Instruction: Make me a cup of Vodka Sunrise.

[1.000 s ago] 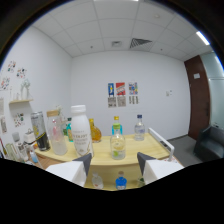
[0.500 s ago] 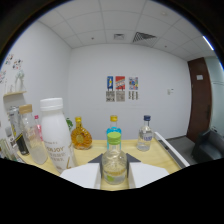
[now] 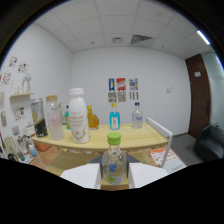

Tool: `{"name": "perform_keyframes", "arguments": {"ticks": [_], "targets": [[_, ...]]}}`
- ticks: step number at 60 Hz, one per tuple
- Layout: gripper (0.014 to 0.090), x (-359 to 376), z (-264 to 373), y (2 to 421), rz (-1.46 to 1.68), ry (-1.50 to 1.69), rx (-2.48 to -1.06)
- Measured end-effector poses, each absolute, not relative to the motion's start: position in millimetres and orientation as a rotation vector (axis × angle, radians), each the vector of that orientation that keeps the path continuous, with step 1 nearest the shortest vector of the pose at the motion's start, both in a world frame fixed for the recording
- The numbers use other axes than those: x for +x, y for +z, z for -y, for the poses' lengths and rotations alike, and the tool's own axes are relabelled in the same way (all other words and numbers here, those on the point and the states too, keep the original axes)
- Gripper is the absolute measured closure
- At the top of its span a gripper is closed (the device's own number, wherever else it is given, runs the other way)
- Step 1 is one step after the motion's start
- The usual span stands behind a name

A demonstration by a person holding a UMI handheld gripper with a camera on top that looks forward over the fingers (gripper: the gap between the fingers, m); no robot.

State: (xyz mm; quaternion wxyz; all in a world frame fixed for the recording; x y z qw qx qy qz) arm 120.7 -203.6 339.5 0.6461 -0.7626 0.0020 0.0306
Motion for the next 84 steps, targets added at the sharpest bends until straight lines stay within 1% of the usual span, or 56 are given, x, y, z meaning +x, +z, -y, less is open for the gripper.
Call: {"name": "perform_keyframes", "arguments": {"ticks": [8,13,18,22,31,44,53,63,73,84], "targets": [[0.0685,117,222,251,-0.065,0.108,-1.853],[0.0685,112,226,209,-0.095,0.125,-1.903],[0.0685,116,224,180,-0.068,0.067,-1.946],[0.0685,117,220,169,-0.005,0.0,-1.961],[0.0683,126,212,170,0.277,-0.303,-1.936],[0.0688,127,204,181,0.77,-0.746,-1.8],[0.0688,125,200,188,1.056,-0.994,-1.669],[0.0687,120,197,194,1.367,-1.261,-1.467],[0.0684,119,191,195,1.587,-1.481,-1.29],[0.0685,117,190,191,1.734,-1.61,-1.181]]}}
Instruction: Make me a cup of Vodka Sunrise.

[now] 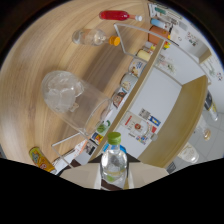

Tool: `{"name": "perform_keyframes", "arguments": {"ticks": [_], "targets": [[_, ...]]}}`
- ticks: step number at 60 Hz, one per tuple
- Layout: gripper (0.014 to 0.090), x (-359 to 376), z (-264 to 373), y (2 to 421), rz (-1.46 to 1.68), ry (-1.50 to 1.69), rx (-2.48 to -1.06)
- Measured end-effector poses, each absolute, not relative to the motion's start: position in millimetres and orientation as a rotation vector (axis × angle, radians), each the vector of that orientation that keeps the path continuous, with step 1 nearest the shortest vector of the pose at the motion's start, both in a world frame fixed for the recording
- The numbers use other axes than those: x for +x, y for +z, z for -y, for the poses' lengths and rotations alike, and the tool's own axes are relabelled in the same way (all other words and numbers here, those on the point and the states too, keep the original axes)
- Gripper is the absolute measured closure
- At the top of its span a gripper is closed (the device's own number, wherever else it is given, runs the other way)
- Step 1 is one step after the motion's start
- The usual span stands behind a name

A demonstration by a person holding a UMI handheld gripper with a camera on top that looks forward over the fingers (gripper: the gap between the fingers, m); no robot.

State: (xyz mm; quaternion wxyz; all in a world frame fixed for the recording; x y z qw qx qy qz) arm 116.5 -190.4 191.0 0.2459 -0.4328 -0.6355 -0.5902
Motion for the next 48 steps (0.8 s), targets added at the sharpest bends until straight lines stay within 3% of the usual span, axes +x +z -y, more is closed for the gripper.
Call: {"name": "perform_keyframes", "arguments": {"ticks": [17,35,48], "targets": [[0.0685,109,193,203,1.548,-1.45,-1.315],[0.0684,115,201,226,0.74,-0.698,-1.7],[0.0682,136,198,183,0.22,-0.17,-1.844]]}}
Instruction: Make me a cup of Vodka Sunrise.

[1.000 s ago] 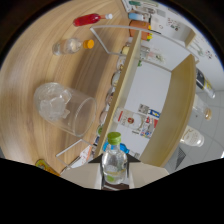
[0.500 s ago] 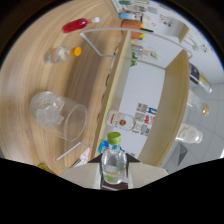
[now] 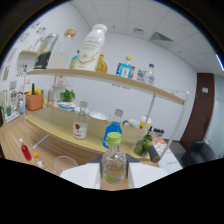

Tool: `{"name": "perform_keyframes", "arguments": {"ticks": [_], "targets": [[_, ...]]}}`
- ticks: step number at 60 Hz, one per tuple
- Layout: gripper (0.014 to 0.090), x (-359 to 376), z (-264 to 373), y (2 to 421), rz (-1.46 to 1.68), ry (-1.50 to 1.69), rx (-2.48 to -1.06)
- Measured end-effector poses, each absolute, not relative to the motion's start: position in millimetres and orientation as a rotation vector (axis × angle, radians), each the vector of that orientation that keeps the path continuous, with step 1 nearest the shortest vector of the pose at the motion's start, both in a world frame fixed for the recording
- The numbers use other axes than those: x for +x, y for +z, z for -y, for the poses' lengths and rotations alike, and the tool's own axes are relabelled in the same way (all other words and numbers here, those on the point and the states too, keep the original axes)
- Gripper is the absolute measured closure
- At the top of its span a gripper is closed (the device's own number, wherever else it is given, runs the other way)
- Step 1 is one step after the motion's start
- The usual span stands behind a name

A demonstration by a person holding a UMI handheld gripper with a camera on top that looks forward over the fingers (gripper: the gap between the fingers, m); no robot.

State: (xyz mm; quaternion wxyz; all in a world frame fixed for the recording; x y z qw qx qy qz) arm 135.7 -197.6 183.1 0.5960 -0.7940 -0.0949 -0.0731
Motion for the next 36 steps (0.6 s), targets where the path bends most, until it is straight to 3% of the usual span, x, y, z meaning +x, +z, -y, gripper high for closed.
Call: {"name": "perform_keyframes", "arguments": {"ticks": [20,36], "targets": [[0.0684,144,184,66,0.019,0.068,-2.023],[0.0685,138,184,24,0.017,0.106,-2.119]]}}
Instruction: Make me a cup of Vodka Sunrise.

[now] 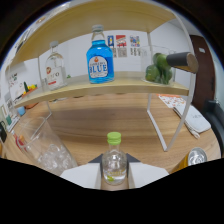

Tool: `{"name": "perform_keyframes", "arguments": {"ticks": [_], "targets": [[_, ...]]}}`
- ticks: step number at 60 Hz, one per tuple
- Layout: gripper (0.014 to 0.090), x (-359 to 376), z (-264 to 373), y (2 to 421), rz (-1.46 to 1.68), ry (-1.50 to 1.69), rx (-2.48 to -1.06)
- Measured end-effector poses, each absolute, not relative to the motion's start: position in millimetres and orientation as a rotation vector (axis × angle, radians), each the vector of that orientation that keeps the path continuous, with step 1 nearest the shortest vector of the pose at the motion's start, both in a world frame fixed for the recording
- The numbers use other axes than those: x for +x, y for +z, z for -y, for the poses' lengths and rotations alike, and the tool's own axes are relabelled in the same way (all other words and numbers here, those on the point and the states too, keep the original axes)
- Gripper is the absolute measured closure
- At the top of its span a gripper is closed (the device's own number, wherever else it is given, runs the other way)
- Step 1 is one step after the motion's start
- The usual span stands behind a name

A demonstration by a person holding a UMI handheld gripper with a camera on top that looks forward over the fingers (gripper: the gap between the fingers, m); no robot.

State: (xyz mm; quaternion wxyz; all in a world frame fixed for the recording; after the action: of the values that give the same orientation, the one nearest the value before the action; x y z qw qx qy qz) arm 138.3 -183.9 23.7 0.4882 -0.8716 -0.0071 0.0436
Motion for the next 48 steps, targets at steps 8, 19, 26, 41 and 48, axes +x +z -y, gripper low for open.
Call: {"name": "perform_keyframes", "arguments": {"ticks": [8,19,26,41,48], "targets": [[0.0684,137,184,19,0.017,0.115,-2.152],[0.0678,141,190,18,0.039,0.079,-2.15],[0.0674,142,197,16,0.024,0.077,-2.162],[0.0425,154,222,29,-0.032,0.015,-2.208],[0.0185,156,238,62,-0.058,-0.027,-2.198]]}}
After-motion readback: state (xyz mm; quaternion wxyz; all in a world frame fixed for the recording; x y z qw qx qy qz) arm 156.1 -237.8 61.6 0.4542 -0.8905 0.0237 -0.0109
